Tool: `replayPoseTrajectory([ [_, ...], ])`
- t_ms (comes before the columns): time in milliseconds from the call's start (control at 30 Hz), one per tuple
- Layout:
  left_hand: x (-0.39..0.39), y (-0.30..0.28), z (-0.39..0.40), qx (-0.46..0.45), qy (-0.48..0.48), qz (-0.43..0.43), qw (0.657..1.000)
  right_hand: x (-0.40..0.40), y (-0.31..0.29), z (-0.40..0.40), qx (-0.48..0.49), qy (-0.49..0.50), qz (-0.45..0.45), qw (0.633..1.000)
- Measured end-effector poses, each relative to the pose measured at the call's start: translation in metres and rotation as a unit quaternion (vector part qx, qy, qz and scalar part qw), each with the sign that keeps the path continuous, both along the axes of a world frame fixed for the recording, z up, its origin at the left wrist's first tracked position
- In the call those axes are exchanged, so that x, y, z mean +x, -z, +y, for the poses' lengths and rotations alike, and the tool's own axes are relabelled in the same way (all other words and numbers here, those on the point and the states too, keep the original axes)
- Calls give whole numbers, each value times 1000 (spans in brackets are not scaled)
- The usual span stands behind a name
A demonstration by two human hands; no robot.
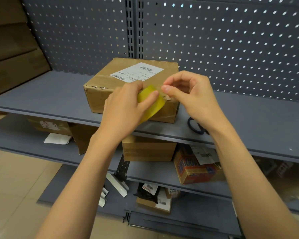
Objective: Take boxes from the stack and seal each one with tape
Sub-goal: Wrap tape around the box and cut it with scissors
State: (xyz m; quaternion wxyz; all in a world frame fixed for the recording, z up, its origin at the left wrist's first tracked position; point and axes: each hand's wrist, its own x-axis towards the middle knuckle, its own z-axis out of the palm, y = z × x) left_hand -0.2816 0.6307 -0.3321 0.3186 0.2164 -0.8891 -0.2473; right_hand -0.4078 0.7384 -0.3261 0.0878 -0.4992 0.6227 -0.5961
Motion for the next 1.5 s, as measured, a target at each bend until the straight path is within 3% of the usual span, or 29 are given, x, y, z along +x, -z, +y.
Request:
replayPoseTrajectory([
  [533,2,6,13,21,22,-15,999,-8,24,-3,12,-27,-95,995],
  [700,-1,7,18,30,40,-8,999,-9,22,3,32,-32,-62,997],
  [900,-8,13,24,75,54,1,996,-10,29,6,46,44,-3,998],
  [1000,-7,14,26,101,53,13,993,-13,27,12,39,3,7,999],
  [1167,-5,11,25,135,73,36,987,-18,23,19,42,-65,-91,993],
  [1267,-5,8,27,137,94,35,985,-21,23,16,18,-57,-128,990],
  [1500,-4,12,30,175,100,58,978,-16,29,13,-20,46,-17,999],
])
